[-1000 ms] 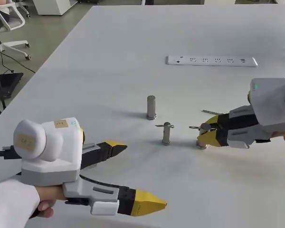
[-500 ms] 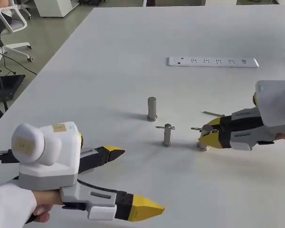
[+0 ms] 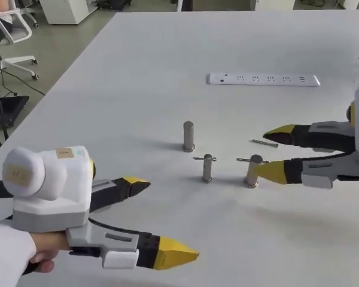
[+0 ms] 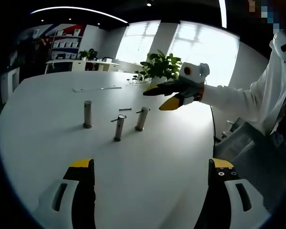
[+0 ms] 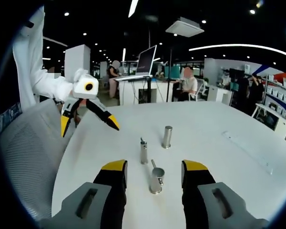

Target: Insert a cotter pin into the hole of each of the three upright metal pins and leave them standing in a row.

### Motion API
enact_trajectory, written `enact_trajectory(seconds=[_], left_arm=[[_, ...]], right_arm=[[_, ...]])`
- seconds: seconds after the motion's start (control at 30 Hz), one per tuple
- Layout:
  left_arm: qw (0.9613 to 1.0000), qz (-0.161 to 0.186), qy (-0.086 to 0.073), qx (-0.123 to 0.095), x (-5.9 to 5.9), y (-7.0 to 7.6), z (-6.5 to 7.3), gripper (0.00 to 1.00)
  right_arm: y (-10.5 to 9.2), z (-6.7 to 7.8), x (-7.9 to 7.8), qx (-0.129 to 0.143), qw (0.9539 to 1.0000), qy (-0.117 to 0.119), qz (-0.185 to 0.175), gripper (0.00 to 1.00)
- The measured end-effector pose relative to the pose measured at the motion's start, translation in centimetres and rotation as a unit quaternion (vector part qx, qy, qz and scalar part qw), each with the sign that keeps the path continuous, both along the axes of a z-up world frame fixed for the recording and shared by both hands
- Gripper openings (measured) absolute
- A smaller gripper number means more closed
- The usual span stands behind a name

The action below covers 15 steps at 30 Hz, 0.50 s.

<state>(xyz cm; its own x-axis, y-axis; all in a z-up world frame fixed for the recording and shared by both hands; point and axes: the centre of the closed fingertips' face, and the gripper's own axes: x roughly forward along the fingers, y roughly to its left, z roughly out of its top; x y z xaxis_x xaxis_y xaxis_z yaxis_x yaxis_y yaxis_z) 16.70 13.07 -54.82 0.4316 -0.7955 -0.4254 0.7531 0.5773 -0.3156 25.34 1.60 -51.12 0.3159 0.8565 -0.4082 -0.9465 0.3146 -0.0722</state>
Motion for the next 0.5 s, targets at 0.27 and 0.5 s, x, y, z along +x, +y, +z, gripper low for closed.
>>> enact_trajectory(seconds=[0.27,0.5], left_arm=[[0.9999,0.001,-0.017,0.0,-0.5,0.0,1.2,0.99],[0.9996,0.001,-0.028,0.003,-0.9,0.6,2.1,0.99]], right_arm=[[-2.7,1.4,-2.5,0.023,0.9981,0.012,-0.055,0.63],[-4.9,0.5,-5.1,0.01,0.996,0.034,-0.081,0.8]])
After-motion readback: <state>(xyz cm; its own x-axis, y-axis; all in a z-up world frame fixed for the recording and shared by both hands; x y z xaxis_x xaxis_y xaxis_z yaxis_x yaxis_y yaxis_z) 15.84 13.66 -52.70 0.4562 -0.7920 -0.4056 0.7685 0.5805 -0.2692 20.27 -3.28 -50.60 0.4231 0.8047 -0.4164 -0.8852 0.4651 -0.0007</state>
